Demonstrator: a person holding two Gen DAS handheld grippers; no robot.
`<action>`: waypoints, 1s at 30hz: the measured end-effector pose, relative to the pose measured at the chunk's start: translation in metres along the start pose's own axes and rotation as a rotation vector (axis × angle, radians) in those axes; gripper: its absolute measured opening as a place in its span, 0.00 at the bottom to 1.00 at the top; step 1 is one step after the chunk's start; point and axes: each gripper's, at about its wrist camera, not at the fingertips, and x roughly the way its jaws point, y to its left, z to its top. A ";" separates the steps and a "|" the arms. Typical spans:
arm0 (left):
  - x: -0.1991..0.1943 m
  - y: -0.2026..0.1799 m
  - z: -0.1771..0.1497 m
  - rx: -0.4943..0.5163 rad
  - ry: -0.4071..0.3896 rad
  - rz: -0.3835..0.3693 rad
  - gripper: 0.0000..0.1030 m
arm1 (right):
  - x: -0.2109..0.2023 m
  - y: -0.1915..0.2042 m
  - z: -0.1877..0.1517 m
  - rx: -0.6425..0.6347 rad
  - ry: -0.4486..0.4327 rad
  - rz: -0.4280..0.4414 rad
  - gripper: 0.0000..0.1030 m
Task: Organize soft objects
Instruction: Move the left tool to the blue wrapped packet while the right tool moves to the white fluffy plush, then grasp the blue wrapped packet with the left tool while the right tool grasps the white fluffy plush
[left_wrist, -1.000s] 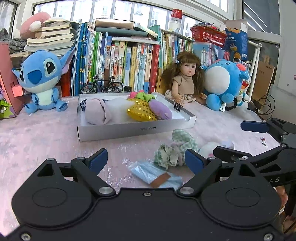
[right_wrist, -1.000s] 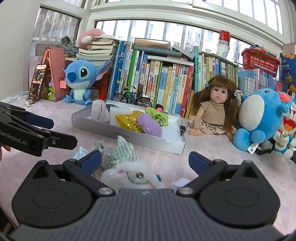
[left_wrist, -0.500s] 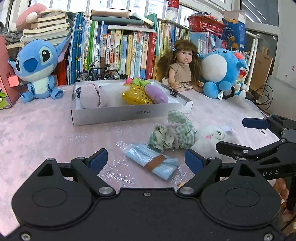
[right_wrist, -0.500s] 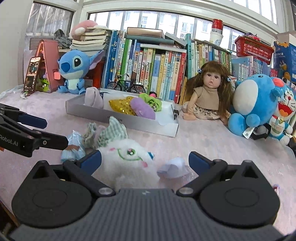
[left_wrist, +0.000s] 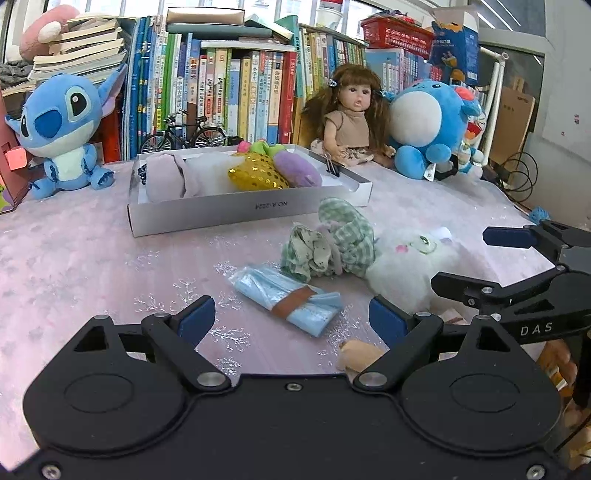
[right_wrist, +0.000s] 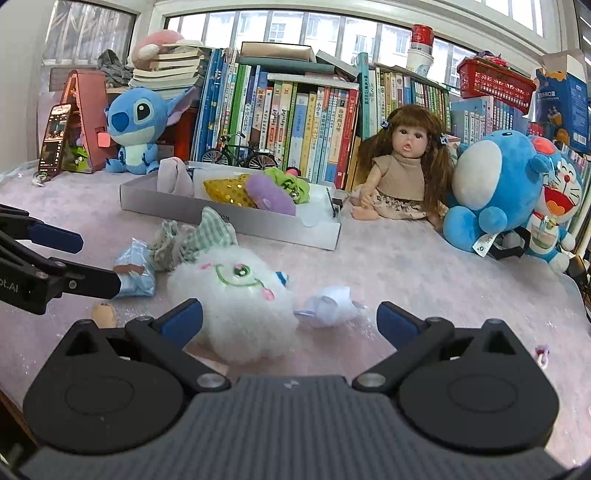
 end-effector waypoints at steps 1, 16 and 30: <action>0.000 -0.001 -0.001 0.005 0.001 -0.002 0.87 | 0.000 -0.001 -0.001 0.001 0.001 -0.003 1.00; 0.020 -0.001 0.005 -0.005 0.053 0.021 0.83 | 0.002 0.008 -0.005 -0.027 0.012 0.028 1.00; 0.049 0.000 0.019 -0.054 0.108 0.043 0.79 | 0.018 0.026 0.000 -0.089 0.032 0.062 1.00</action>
